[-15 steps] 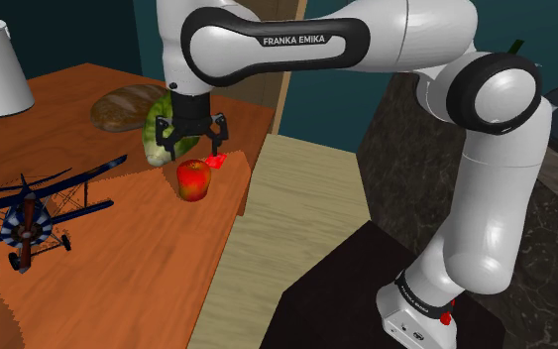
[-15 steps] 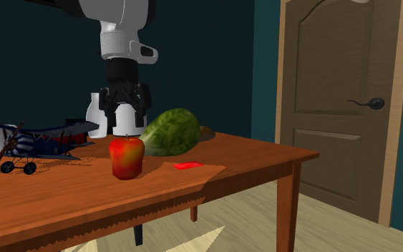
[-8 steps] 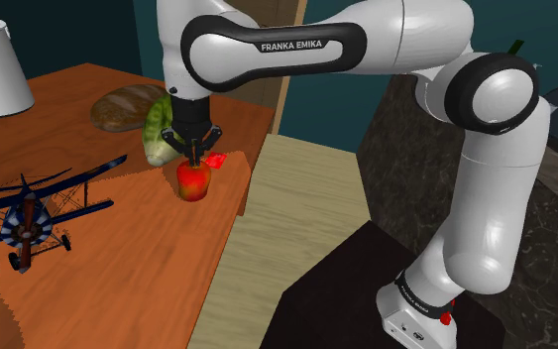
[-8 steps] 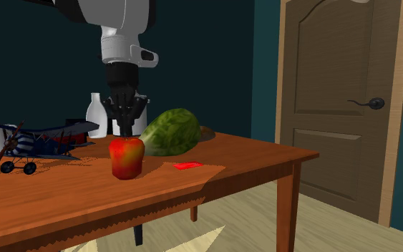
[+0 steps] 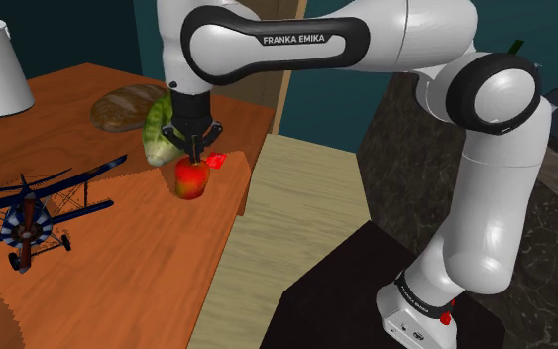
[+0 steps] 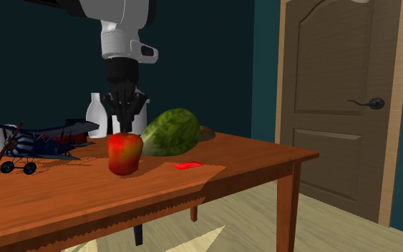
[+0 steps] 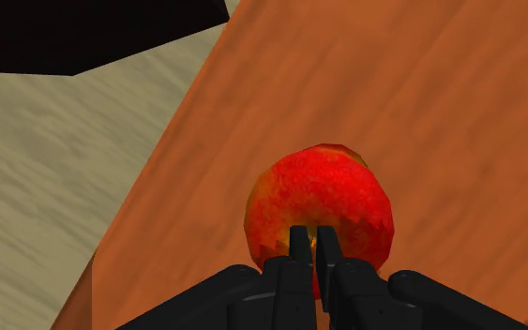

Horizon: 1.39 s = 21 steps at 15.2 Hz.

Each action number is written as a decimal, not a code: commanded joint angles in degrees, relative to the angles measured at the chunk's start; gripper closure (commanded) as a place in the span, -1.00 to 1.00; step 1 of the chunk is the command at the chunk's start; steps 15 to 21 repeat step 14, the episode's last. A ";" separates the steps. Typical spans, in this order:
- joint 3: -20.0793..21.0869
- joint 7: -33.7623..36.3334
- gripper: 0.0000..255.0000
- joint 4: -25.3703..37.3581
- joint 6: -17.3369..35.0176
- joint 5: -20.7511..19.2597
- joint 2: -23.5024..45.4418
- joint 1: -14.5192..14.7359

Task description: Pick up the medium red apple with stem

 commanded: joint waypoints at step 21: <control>0.27 -0.32 1.00 11.41 -10.51 -0.20 0.85 1.55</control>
